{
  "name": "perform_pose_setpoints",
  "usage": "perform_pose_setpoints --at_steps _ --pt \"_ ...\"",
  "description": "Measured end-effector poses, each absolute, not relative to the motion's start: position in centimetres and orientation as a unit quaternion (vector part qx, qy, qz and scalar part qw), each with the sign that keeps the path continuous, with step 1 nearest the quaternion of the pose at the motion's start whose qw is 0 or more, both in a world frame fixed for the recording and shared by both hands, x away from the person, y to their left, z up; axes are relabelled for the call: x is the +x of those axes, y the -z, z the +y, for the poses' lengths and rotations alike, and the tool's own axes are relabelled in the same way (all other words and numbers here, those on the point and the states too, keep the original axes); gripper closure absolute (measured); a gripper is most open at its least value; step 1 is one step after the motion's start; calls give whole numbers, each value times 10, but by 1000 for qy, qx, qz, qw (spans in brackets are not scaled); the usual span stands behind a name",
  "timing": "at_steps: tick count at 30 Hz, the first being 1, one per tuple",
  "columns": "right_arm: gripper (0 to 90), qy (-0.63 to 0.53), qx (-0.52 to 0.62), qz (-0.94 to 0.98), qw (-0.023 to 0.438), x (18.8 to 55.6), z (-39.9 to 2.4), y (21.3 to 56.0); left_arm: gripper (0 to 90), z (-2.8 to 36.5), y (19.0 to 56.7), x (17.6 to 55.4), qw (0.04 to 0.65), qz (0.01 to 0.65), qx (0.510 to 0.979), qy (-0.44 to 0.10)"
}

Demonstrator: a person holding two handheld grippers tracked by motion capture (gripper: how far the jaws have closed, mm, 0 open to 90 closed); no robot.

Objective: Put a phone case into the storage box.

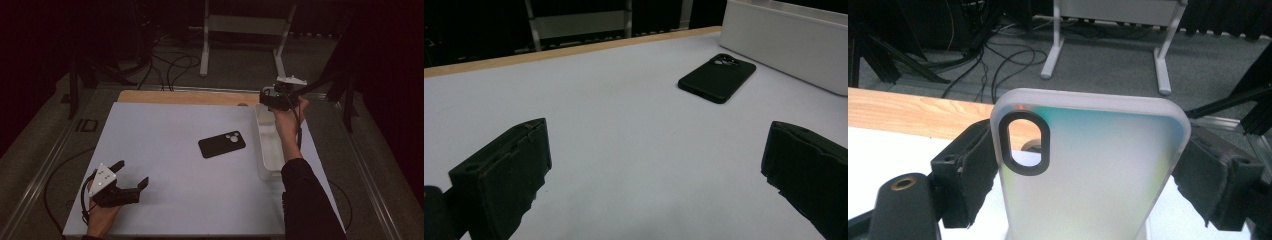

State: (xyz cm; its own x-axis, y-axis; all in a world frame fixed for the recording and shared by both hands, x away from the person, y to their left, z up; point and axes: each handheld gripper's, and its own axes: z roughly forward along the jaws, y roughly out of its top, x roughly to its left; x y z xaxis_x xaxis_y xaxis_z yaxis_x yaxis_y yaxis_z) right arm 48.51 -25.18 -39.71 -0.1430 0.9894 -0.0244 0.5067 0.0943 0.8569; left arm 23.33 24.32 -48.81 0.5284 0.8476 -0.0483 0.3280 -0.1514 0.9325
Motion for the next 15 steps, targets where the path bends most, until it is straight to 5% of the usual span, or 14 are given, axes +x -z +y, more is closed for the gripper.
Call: perform_pose_setpoints --at_steps 15 --pt "165 -323 587 675 310 498 -247 421 0 244 487 232 507 412 712 -258"
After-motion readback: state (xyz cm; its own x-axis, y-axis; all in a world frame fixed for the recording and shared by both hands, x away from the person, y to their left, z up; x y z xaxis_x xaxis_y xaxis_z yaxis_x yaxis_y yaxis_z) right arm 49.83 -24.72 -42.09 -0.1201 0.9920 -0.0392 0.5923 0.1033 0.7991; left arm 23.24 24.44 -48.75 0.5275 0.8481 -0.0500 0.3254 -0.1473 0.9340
